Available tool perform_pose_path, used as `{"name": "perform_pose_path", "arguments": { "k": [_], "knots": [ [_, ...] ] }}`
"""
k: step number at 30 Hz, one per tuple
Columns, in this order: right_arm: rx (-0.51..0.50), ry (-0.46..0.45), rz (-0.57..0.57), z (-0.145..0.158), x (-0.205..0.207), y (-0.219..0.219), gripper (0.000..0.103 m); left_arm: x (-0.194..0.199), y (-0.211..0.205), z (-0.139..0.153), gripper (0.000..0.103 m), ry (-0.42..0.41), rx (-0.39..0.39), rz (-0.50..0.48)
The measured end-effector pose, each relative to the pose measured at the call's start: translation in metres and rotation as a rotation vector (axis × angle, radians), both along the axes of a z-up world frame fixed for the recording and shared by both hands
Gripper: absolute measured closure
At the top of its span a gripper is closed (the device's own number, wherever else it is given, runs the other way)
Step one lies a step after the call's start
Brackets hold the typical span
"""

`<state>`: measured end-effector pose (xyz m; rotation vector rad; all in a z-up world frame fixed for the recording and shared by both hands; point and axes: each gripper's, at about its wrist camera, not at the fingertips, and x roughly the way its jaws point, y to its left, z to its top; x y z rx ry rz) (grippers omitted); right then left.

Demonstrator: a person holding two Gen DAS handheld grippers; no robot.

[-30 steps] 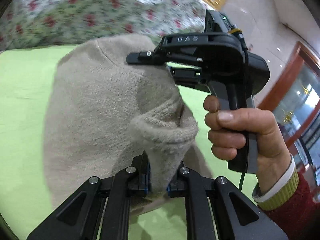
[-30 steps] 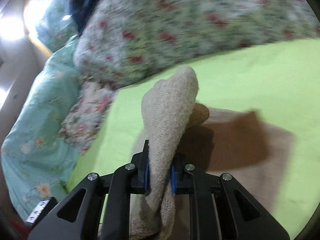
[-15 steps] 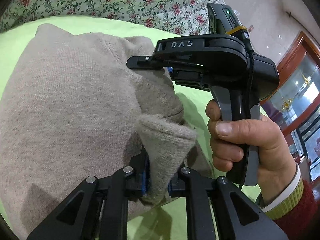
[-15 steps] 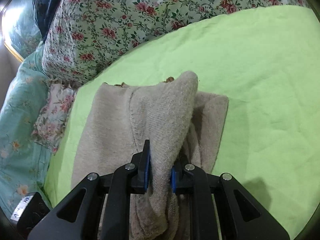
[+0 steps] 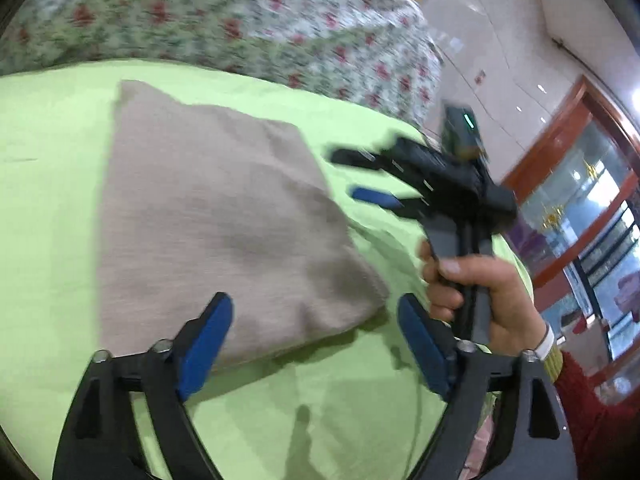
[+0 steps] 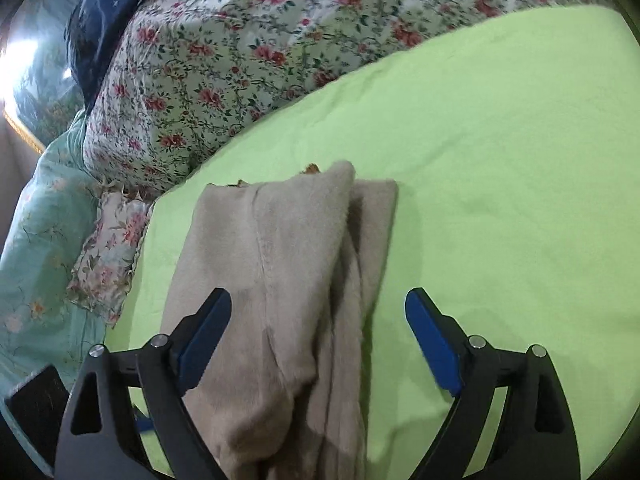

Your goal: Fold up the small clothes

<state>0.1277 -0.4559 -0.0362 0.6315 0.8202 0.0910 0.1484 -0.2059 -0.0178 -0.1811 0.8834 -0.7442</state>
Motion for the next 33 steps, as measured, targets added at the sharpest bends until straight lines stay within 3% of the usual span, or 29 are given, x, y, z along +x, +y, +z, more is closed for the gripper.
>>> {"name": "perform_pose_path", "arguments": {
  "k": [5,8,16,20,23,26,27,28,29,33],
  "knots": [
    [0.046,0.015,0.004,-0.01,-0.013,0.004,0.014,0.022,0.049,0.0,0.008,0.019,-0.002,0.126],
    [0.058,0.023,0.031,-0.015,-0.013,0.014,0.014,0.045,0.069,-0.009,0.007,0.071,-0.026,0.174],
    [0.09,0.055,0.055,-0.031,-0.004,0.02,0.014,0.099,0.077,-0.041,0.007,0.187,-0.079,0.188],
    [0.094,0.055,0.067,-0.033,0.003,0.021,0.014,0.123,0.072,-0.055,0.008,0.211,-0.065,0.198],
    [0.096,0.067,0.075,-0.036,0.011,0.023,0.014,0.14,0.067,-0.068,0.008,0.274,-0.107,0.169],
    [0.084,0.078,0.095,-0.041,0.021,0.028,0.018,0.147,0.06,-0.072,0.008,0.277,-0.079,0.153],
    [0.09,0.077,0.103,-0.043,0.024,0.03,0.033,0.148,0.055,-0.071,0.013,0.269,-0.061,0.147],
    [0.103,0.087,0.109,-0.047,0.027,0.033,0.051,0.149,0.05,-0.069,0.031,0.252,-0.055,0.124],
    [0.117,0.102,0.112,-0.051,0.03,0.035,0.053,0.148,0.048,-0.069,0.042,0.253,-0.065,0.101],
    [0.074,0.089,0.102,-0.043,0.027,0.048,0.062,0.138,0.047,-0.055,0.058,0.189,-0.059,0.088]
  ]
}}
